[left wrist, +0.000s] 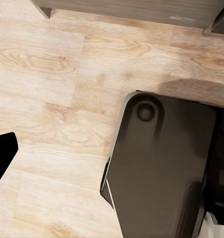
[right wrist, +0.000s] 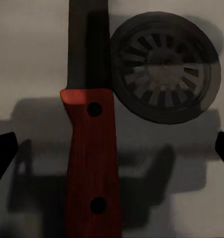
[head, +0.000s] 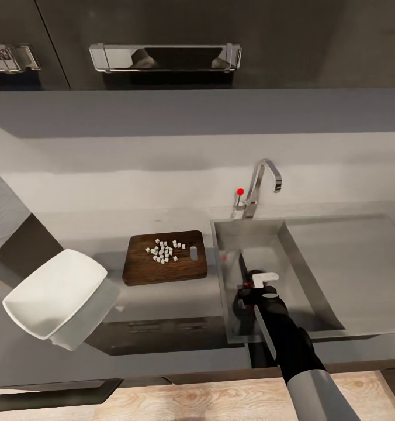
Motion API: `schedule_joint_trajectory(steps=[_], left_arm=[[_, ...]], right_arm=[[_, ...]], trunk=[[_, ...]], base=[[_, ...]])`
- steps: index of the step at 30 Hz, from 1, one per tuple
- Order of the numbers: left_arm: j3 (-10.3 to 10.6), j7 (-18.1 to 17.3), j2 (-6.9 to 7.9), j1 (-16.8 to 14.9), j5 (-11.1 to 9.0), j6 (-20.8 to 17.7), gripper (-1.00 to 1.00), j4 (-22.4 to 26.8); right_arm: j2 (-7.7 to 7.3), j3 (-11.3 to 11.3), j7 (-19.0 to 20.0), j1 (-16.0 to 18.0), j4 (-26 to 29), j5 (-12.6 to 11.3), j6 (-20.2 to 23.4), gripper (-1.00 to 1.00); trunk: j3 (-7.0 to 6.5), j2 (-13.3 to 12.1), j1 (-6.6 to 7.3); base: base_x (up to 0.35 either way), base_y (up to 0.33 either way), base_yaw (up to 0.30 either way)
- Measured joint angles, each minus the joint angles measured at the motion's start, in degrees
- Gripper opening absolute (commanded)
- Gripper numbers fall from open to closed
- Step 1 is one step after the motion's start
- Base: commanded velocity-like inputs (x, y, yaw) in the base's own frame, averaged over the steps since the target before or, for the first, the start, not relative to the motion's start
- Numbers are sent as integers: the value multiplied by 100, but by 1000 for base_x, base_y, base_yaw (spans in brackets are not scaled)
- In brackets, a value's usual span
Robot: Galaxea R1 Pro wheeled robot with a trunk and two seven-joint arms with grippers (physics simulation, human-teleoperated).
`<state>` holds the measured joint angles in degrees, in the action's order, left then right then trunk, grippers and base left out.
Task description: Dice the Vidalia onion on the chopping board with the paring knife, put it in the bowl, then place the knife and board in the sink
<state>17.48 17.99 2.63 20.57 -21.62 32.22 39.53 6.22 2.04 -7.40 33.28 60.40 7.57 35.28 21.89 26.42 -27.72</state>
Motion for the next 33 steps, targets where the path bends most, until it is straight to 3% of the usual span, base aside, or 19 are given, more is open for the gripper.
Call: schedule_joint_trajectory(steps=[6,12,18,22,33], left_arm=[[0,0,0,-2,0,0,100,-6],[0,0,0,-2,0,0,100,-22],[-1,0,0,0,-1,0,100,-35],[-1,0,0,-2,0,0,100,-35],[-1,0,0,-2,-1,0,100,-35]], right_arm=[[-5,-6,-36,0,204,11,1,100],[3,32,-45,0,1856,3,360,100],[108,75,-35,-1,2369,-8,420,100],[184,80,-35,-1,2545,-7,424,100],[197,80,-35,-1,2576,-8,424,100]], trunk=[[0,0,0],[0,1,0],[0,0,0],[0,0,0],[-73,0,0]], base=[[0,0,0],[0,0,0],[0,0,0],[0,0,0],[0,0,0]])
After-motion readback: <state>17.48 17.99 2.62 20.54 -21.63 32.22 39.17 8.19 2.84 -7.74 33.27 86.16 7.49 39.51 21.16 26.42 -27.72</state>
